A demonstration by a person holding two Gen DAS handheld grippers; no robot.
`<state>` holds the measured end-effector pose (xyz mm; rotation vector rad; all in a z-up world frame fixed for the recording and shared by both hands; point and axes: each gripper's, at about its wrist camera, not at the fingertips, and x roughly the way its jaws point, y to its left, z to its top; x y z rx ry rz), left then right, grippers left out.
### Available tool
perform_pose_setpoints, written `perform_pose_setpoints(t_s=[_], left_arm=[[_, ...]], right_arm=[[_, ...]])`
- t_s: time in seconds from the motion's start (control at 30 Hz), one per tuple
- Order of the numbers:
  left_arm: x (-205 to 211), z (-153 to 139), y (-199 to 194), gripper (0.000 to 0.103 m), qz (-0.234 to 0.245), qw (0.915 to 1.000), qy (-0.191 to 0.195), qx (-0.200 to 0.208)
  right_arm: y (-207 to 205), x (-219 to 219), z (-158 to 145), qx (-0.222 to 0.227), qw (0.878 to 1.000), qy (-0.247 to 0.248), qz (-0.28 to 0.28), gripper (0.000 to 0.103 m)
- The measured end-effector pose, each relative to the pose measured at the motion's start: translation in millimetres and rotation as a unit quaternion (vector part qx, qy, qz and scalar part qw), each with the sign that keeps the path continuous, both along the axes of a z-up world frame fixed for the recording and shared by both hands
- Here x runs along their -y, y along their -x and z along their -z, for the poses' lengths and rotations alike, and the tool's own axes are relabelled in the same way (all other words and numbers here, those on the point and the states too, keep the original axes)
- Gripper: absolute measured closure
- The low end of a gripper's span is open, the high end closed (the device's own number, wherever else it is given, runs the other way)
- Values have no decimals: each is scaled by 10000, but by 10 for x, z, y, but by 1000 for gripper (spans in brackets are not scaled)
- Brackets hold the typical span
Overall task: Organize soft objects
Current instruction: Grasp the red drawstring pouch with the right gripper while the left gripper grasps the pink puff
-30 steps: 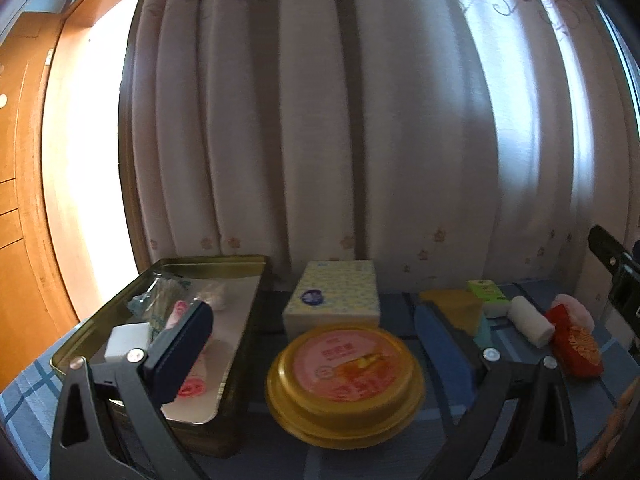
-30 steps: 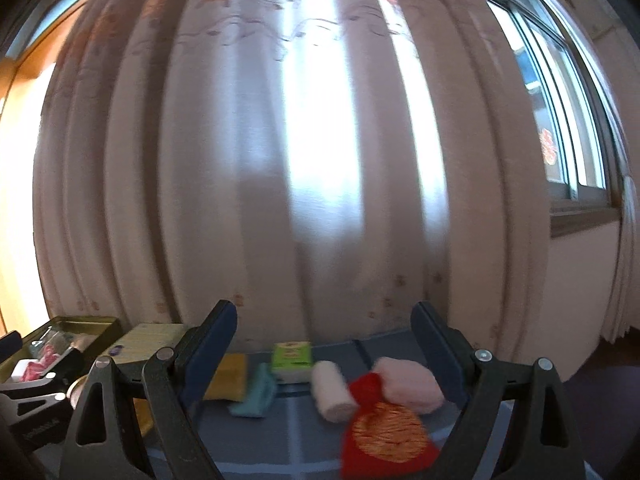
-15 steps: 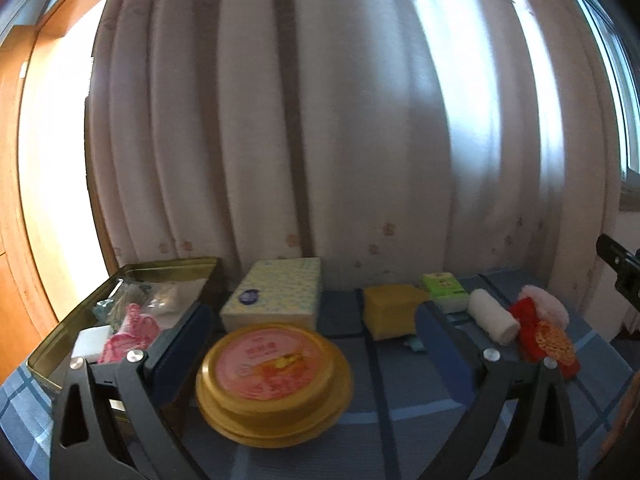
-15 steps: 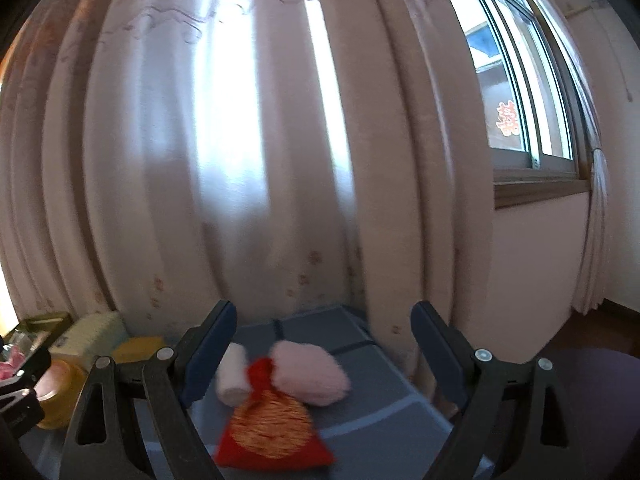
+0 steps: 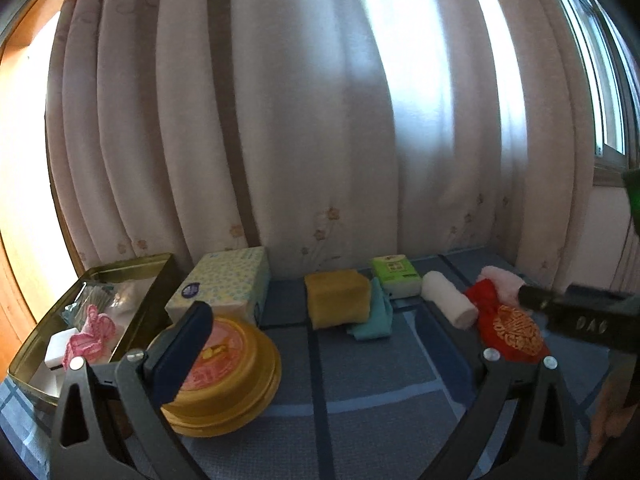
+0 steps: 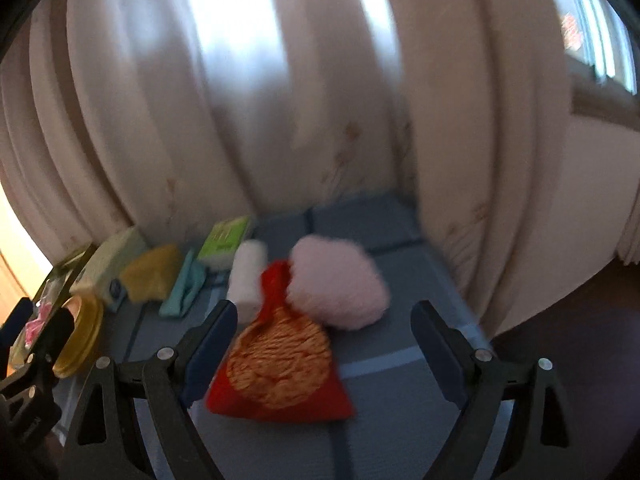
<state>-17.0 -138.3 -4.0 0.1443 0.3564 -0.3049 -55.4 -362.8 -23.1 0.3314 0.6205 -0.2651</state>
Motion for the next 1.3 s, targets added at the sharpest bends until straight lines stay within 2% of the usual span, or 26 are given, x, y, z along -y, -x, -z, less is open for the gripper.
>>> perform_pose_setpoints(t_s=[0.1,0.2,0.23,0.3,0.37,0.43,0.57,0.73,0.8,0.9,0.97,1.03,1.1,1.2,1.3], left_arm=[[-12,10,-35,0,-93,9999,15,-105],[-6,19,-43,0,-98,9998,6,-143],[-3,18,-39,0,-94,9999,-6,-137],[-1,21,-35,1,-81,9999,-21,-129],[3,27,-39,0,-75,9999,-32,-135],[8,32,-47,0,-78,9998,-46,-162],[16,40,-66,1,-87,9997,-64,-208],[60,54,-79,1,-90,9995,-163,-254],[75,55,-79,1,-57,9995,-131,-272],[118,59,-71,1,-23,9995,-126,-283],[158,60,-65,1,51,9995,-68,-300],[213,65,-58,1,143,9993,-20,-333],[307,69,-39,1,305,9989,33,-344],[483,64,-28,1,660,9971,138,-343],[709,69,-66,1,1196,9912,266,-506]], right_arm=[[-184,-40,114,-389,9987,-233,-244,14],[-325,-99,202,-756,9955,-293,-493,31],[-366,-107,236,-861,9942,-314,-571,41],[-371,-118,241,-914,9933,-261,-650,47],[-374,-145,256,-970,9921,-232,-766,59],[-322,-157,254,-970,9915,-195,-842,64],[-92,-174,203,-671,9908,-382,-1112,69],[179,-172,40,75,9878,-472,-1480,70],[229,-185,-9,208,9846,-453,-1677,70],[327,-159,-84,534,9830,-484,-1691,70],[418,-93,-144,800,9846,-430,-1493,70],[477,12,-199,991,9897,-213,-1007,70],[512,125,-231,1021,9942,235,-245,70],[523,223,-234,979,9899,854,566,70],[536,297,-245,1040,9865,885,903,70]])
